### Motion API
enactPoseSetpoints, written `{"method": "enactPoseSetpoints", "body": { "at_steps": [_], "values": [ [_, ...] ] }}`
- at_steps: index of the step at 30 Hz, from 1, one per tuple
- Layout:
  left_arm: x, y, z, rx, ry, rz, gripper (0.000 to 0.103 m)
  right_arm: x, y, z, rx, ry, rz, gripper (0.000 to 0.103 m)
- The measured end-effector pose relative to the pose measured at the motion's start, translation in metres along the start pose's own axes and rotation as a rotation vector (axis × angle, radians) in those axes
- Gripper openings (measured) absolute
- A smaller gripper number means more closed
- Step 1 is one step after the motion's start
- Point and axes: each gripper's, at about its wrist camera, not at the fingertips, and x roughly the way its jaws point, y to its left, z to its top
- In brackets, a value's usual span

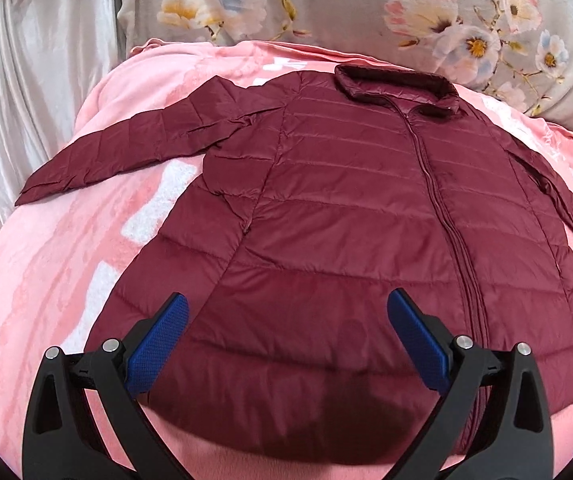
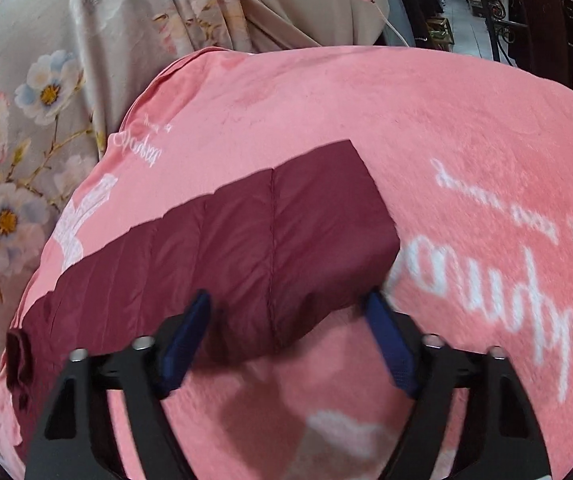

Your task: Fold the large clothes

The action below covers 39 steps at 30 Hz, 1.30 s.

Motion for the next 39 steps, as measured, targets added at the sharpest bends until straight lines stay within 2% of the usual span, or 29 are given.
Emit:
{"method": "enactPoseSetpoints", "body": {
  "at_steps": [2,5,9,12,16,21,25,30,35,39],
  "values": [
    [0.002,-0.001,0.004,0.014,-0.009,-0.004,0.097,0.007,0.011,0.010,-0.005,0.002,0.025,0.029],
    [0.004,0.000,0.010,0.023,-0.021,-0.010,0.098,-0.002,0.049,0.023,-0.061,-0.036,0.069,0.013],
    [0.006,0.001,0.020,0.021,-0.038,-0.014,0.097,-0.040,0.136,0.024,-0.254,-0.118,0.149,0.010],
    [0.006,0.003,0.028,0.020,-0.055,-0.010,0.097,-0.067,0.213,0.002,-0.410,-0.141,0.278,0.009],
    [0.007,0.007,0.038,0.009,-0.071,-0.003,0.097,-0.098,0.303,-0.049,-0.600,-0.137,0.451,0.008],
    [0.012,0.019,0.045,-0.014,-0.078,0.007,0.097,-0.117,0.387,-0.135,-0.770,-0.039,0.636,0.008],
    [0.014,0.034,0.045,-0.038,-0.078,0.020,0.097,-0.116,0.430,-0.206,-0.882,0.070,0.728,0.007],
    [0.020,0.058,0.044,-0.090,-0.059,0.016,0.097,-0.108,0.456,-0.282,-1.006,0.172,0.757,0.006],
    [0.025,0.081,0.047,-0.146,-0.053,-0.013,0.097,-0.093,0.465,-0.347,-1.120,0.275,0.741,0.007],
    [0.033,0.090,0.058,-0.170,-0.052,-0.081,0.097,-0.073,0.459,-0.379,-1.205,0.318,0.686,0.011]
  ]
}}
